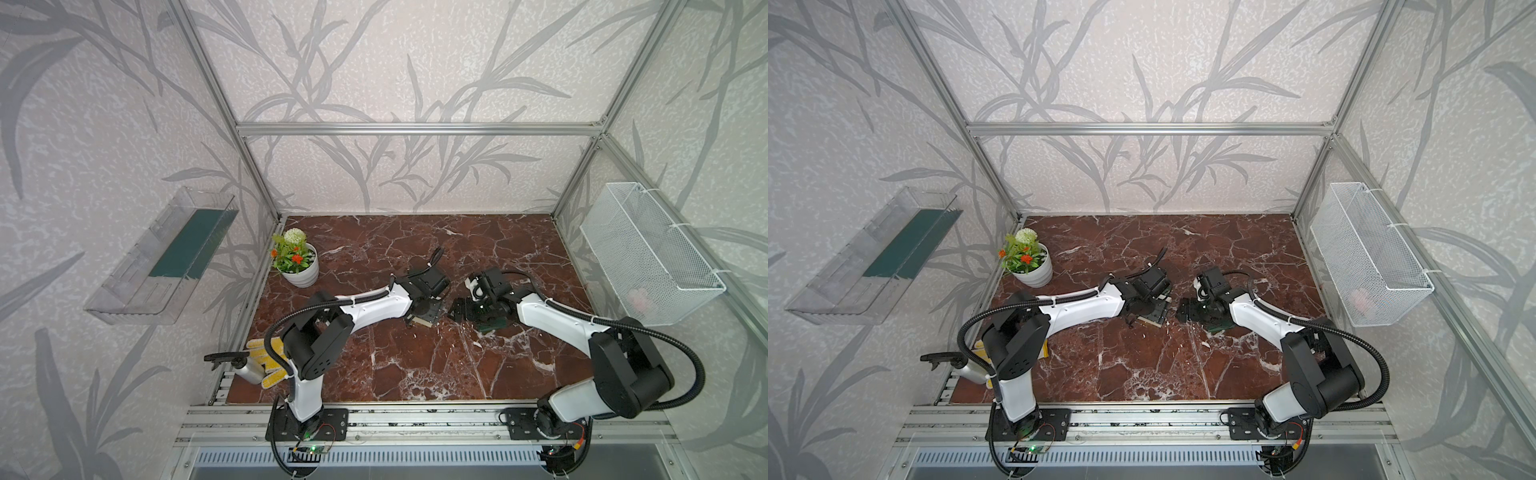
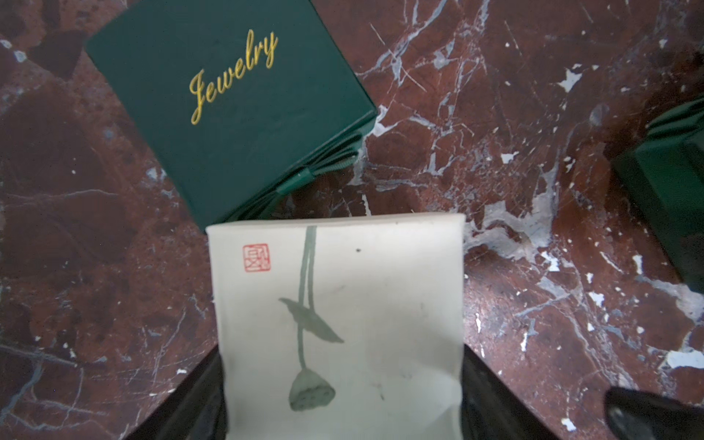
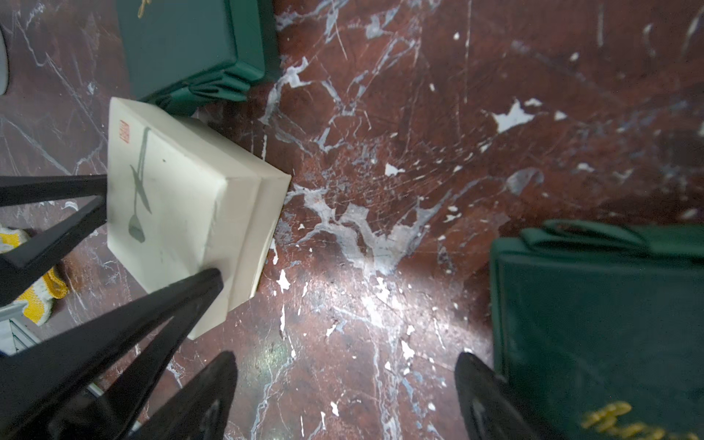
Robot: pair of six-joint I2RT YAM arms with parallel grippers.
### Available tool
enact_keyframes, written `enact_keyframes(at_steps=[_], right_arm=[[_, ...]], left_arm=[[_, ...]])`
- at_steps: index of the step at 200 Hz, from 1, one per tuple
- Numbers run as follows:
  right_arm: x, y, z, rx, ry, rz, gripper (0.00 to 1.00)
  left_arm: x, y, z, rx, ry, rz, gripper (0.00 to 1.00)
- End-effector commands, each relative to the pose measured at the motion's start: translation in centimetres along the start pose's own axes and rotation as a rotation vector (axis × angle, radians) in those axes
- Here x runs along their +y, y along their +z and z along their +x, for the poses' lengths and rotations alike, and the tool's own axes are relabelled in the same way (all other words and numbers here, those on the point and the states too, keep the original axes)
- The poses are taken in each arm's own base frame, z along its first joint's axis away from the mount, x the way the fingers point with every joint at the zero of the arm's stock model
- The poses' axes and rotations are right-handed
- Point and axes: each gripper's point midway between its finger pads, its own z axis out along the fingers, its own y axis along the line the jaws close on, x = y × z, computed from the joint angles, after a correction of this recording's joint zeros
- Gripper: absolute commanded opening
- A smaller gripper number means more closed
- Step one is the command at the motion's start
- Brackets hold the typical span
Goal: Take the rings out of the lift-off lid box
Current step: Close the lid on the jewelry box.
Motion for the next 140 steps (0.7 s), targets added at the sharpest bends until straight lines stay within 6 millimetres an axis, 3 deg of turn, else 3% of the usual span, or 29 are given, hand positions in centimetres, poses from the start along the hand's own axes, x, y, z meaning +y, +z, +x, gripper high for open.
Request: enact_keyframes(at_steps=[1,49,62,70,140], right_arm=[[-0.3,-0.2,0.7,0.016,0.014,0.009,0.9],[-0.2,-0.6,0.6,0.009,0.017,0.008,0.9],[-0.1,-0.7,0.7,0.007,0.015,0.006,0.9],[-0.1,-0.8,0.6,0.006,0.013,0.003,0.9],[0.4,-1.6,0.4,-0.012,0.009,-0.011,0.9]], left_arm=[[-0.4,0.7,1.1,0.041,0.001,0.005,0.73],[-0.9,0.9,1.3,0.042,-0.018,0.029,0.8],[-0.8,0.3,1.0,0.022,-0.018,0.027,0.86],[-0.8,-0.1,0.8,0.006,-0.017,0.029,0.99],[0.2,-4.1,-1.4,-0.087,-0.026,0.002,0.99]])
